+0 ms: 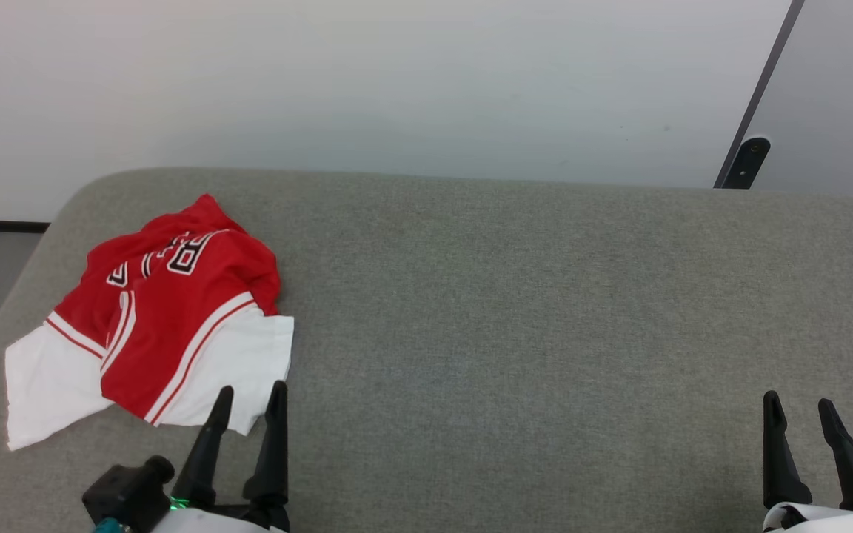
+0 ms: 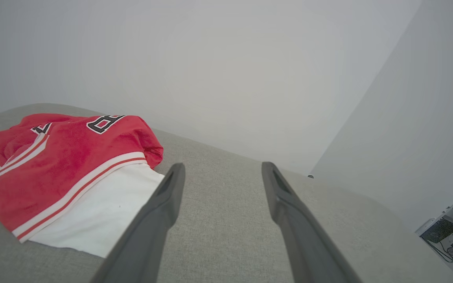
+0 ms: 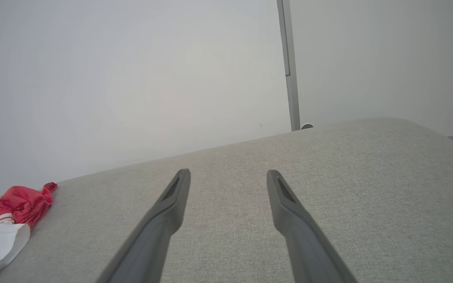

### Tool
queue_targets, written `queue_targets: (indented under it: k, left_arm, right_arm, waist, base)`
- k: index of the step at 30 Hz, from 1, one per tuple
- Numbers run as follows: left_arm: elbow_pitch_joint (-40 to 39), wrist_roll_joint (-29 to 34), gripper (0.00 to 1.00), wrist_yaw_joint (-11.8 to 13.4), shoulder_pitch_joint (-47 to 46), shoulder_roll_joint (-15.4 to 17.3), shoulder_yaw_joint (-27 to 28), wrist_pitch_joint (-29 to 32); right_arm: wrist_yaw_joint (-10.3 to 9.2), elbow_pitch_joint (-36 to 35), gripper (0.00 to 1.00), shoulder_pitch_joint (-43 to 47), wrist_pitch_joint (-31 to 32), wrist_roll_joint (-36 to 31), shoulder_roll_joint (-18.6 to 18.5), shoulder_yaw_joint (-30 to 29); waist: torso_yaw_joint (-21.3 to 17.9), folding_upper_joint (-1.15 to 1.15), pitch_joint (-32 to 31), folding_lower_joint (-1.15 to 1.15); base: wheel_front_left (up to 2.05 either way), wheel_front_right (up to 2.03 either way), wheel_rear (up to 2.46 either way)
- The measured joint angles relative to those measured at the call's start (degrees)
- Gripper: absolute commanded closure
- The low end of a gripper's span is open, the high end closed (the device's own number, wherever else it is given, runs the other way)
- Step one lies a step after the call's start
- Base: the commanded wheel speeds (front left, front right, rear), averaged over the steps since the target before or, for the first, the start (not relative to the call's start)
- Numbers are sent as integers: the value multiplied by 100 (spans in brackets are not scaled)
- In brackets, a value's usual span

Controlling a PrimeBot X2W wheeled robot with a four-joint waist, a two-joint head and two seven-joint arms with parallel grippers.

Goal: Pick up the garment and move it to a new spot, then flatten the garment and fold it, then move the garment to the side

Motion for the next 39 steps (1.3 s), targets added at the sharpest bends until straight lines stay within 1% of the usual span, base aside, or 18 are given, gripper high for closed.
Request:
queue_targets:
  k: [16, 26, 33, 39]
  left_arm:
    - [-272, 931, 0, -2, 100, 65, -143, -209]
    - [-369, 1378, 0, -3, 108, 66, -231, -331]
    - [-294, 1486, 0, -10, 105, 52, -218, -410]
    - [-125, 1505, 0, -27, 87, 71, -151, -465]
  right_arm:
    - [1, -202, 0, 83, -210, -949, -3, -24]
    - [1, -290, 0, 160, -334, -1506, -7, -44]
    - [1, -370, 0, 218, -408, -1880, -10, 43]
    - [1, -381, 0, 319, -474, -2161, -11, 263]
  waist:
    - [-12, 0, 13, 0]
    - [62, 0, 16, 0]
    - [262, 0, -33, 0]
    - [624, 0, -110, 0]
  base:
    - [0, 0, 0]
    - [0, 0, 0]
    - [0, 0, 0]
    - [0, 0, 0]
